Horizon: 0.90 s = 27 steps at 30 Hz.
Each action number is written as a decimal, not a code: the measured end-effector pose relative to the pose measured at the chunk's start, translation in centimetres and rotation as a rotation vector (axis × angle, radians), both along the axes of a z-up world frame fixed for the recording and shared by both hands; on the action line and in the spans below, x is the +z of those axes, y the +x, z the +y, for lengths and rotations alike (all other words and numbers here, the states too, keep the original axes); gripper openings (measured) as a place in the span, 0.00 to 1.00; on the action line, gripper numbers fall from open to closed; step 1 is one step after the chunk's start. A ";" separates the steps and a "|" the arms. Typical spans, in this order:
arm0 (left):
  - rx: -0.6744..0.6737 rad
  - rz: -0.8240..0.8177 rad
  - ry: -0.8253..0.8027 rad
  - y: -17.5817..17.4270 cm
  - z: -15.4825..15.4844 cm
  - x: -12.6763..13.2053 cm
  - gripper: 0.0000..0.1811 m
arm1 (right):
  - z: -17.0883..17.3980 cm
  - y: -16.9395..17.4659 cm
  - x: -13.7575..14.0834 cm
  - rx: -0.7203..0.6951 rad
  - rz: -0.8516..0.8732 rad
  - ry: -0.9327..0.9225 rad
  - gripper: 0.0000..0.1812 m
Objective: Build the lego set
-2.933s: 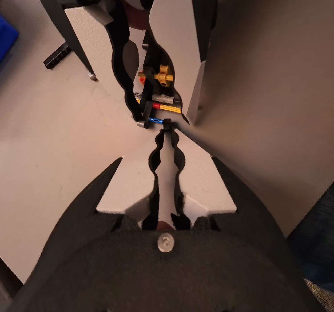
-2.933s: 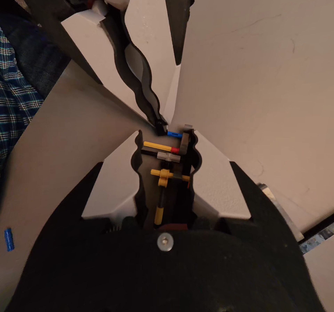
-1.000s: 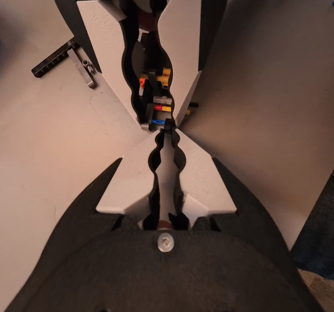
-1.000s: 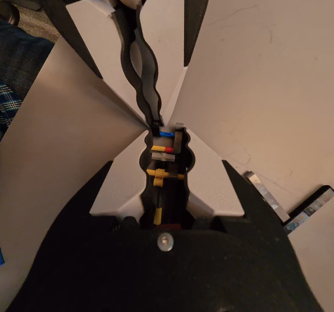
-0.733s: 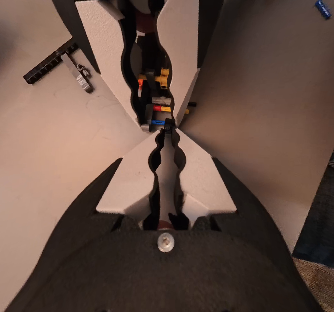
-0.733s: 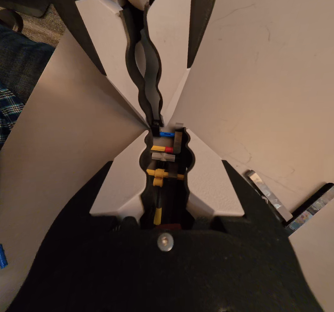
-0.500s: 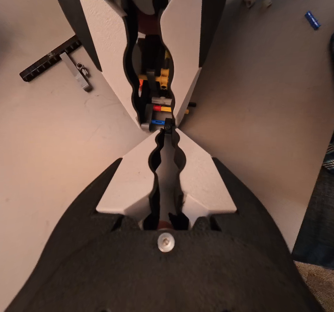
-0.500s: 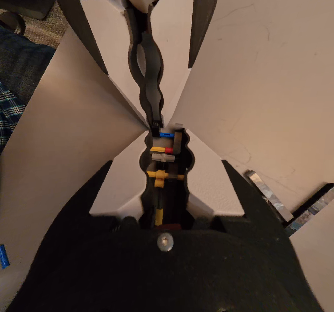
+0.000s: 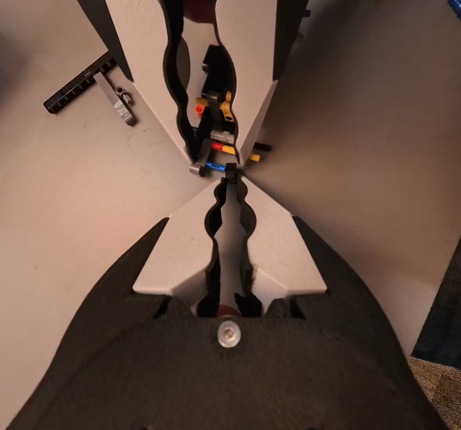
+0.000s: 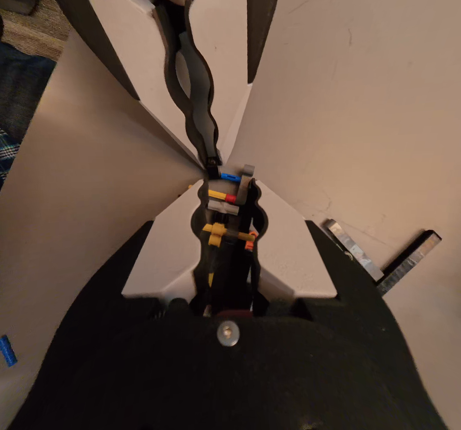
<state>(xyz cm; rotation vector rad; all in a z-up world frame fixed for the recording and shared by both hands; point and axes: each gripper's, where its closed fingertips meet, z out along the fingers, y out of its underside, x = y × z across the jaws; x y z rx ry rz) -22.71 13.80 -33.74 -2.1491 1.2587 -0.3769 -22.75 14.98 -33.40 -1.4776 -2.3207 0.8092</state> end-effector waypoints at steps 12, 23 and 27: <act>-0.038 0.007 0.014 0.1 0.2 0.0 0.03 | 0.1 -0.1 -0.5 -0.036 0.019 0.011 0.16; -0.143 0.059 0.139 0.1 0.3 0.0 0.03 | 0.0 -0.1 -0.5 0.007 0.060 0.018 0.16; -0.137 0.048 0.150 0.2 0.3 0.1 0.03 | 0.0 0.0 -0.6 0.025 0.076 0.060 0.16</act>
